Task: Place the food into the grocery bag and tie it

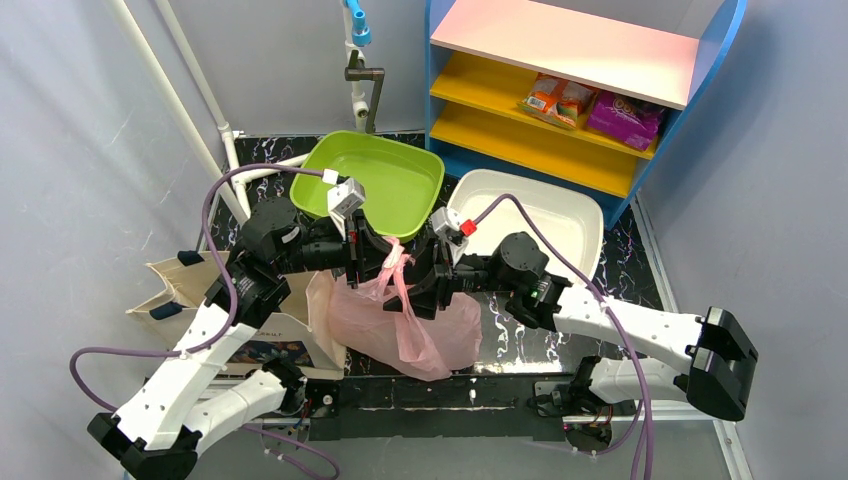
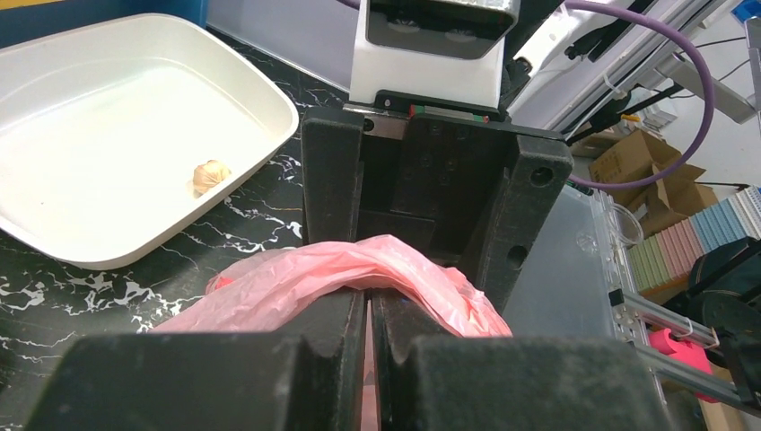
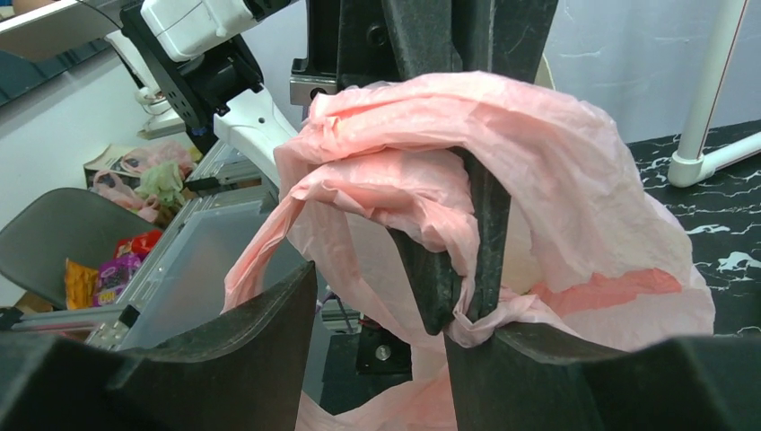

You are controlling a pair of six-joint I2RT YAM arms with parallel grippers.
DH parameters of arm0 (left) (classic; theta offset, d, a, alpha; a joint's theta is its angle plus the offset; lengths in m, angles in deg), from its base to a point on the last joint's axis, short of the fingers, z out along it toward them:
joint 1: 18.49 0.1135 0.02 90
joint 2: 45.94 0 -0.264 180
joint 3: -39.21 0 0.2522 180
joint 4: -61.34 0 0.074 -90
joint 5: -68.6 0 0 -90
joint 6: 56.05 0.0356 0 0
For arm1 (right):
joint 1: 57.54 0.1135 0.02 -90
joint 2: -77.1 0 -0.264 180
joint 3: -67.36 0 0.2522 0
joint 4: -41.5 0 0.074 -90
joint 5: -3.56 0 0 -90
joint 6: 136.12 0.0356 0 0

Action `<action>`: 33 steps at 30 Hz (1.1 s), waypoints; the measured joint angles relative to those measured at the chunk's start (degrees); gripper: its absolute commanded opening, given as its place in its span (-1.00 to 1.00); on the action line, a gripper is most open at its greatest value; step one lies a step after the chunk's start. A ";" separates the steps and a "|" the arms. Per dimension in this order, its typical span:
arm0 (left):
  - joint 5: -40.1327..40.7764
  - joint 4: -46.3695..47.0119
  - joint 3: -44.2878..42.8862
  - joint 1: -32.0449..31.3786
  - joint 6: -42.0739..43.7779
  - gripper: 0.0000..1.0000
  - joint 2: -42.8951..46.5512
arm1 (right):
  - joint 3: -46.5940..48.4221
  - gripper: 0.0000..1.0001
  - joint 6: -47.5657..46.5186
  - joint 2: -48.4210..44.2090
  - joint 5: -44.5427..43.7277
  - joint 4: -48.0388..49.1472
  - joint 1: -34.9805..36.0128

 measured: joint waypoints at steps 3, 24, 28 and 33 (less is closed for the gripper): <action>-0.50 -0.11 -0.44 0.00 -0.11 -1.00 -0.50 | -1.16 0.19 -0.20 -0.02 -1.27 3.19 0.44; 2.40 1.49 -3.43 0.00 -1.62 -1.00 0.09 | -1.22 0.18 5.97 3.58 -12.55 18.58 4.31; 3.39 1.44 -3.43 0.00 -1.57 -1.00 0.96 | 0.07 0.16 7.39 5.42 -13.14 20.22 5.07; 4.02 1.60 -3.43 -0.02 -1.55 -1.00 2.86 | 2.62 0.15 9.01 6.73 -10.43 20.04 5.57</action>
